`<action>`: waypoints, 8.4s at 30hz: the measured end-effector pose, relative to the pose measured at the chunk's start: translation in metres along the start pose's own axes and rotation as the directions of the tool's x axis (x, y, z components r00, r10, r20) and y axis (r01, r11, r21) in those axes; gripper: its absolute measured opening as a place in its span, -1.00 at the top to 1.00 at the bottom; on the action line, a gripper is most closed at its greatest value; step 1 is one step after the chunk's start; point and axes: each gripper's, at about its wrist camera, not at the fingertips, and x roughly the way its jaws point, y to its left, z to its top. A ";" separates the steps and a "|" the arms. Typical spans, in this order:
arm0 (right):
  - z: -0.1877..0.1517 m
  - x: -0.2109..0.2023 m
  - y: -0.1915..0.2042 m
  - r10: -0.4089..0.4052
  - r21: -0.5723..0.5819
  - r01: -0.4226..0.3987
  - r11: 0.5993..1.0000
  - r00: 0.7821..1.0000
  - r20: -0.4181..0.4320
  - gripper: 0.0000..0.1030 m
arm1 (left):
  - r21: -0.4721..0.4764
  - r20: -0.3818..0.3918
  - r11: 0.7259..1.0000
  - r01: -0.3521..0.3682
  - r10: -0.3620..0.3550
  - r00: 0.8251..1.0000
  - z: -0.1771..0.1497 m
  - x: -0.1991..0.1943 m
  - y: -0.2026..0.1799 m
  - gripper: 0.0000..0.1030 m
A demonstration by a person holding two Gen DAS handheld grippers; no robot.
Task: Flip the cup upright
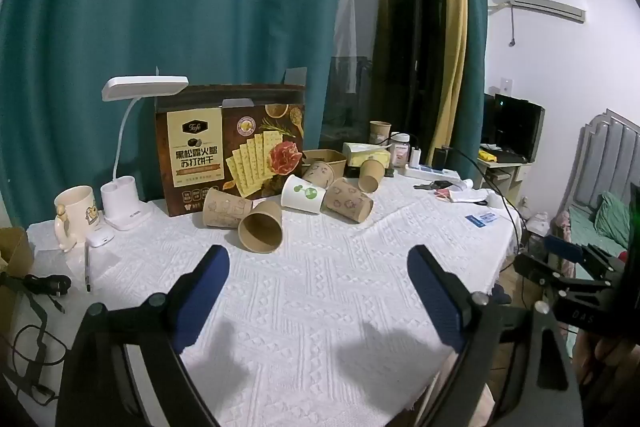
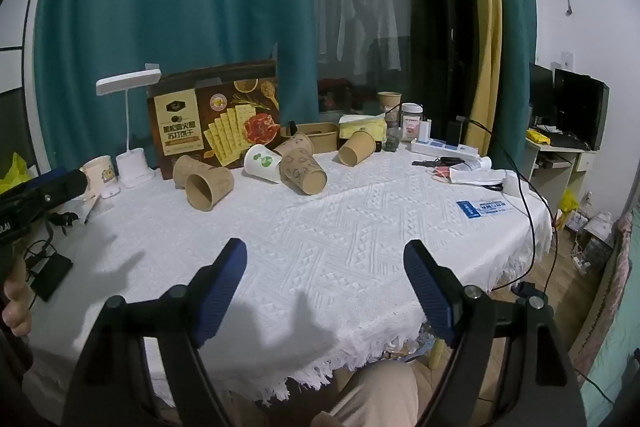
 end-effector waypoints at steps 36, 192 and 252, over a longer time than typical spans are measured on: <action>0.002 -0.002 0.001 0.001 0.003 -0.001 1.000 1.000 0.003 -0.53 | 0.001 0.019 1.000 0.004 -0.004 1.000 0.002 -0.002 -0.007 -0.76; -0.028 0.123 -0.090 0.086 0.113 -0.059 0.992 0.965 -0.248 -0.53 | -0.414 -0.542 0.910 -0.003 -0.243 0.804 -0.070 0.179 -0.012 -0.28; 0.006 0.258 0.112 0.346 0.009 -0.542 0.840 0.523 -0.779 -0.29 | -0.382 -0.354 0.923 -0.039 -0.107 0.929 -0.090 0.069 0.116 -0.61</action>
